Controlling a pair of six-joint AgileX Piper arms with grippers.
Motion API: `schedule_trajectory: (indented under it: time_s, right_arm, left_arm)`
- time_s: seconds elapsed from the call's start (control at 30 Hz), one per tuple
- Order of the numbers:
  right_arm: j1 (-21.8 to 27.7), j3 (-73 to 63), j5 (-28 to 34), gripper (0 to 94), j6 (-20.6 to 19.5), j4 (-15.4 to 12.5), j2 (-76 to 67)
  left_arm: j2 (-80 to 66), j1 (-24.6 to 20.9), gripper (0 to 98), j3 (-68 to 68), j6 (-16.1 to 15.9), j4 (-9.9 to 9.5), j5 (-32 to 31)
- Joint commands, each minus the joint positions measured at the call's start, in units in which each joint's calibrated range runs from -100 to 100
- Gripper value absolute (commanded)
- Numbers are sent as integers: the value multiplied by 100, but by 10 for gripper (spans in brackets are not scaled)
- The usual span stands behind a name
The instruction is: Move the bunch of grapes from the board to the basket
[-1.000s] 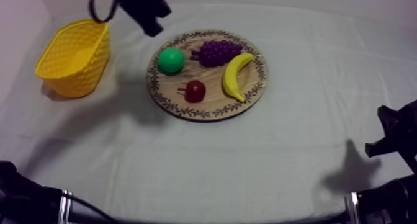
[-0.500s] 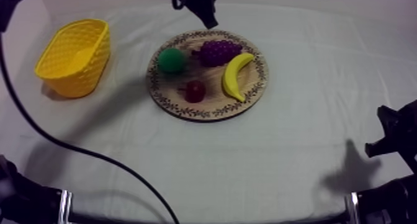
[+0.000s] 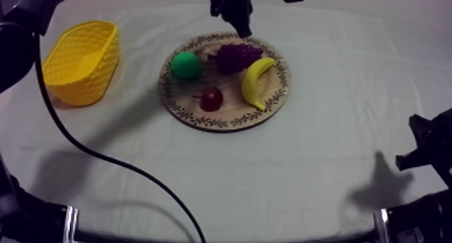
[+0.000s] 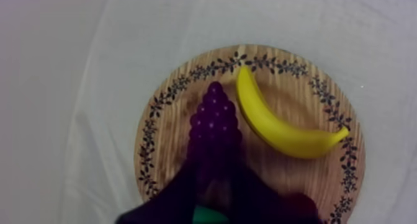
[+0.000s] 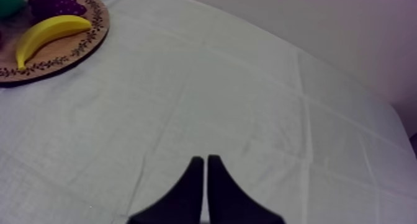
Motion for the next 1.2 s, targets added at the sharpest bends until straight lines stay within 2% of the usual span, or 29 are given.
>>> schedule_trajectory:
  time_s: [0.0, 0.23, 0.47, 0.73, 1.17]
  right_arm:
    - [0, 0, 3, 3, -1, -1, 0]
    - [0, 0, 3, 3, -1, -1, 0]
    - [0, 0, 3, 3, -1, -1, 0]
    - [0, 0, 3, 3, -1, -1, 0]
    - [0, 0, 3, 3, -1, -1, 0]
  left_arm:
    - [-16, -8, 454, 61, 9, -10, -2]
    - [-81, -38, 682, 306, 29, -25, 7]
    - [65, -98, 784, 402, 5, -30, -22]
    - [713, -224, 806, 72, -64, -10, -71]
    - [1683, -269, 834, -906, -40, 29, 441]
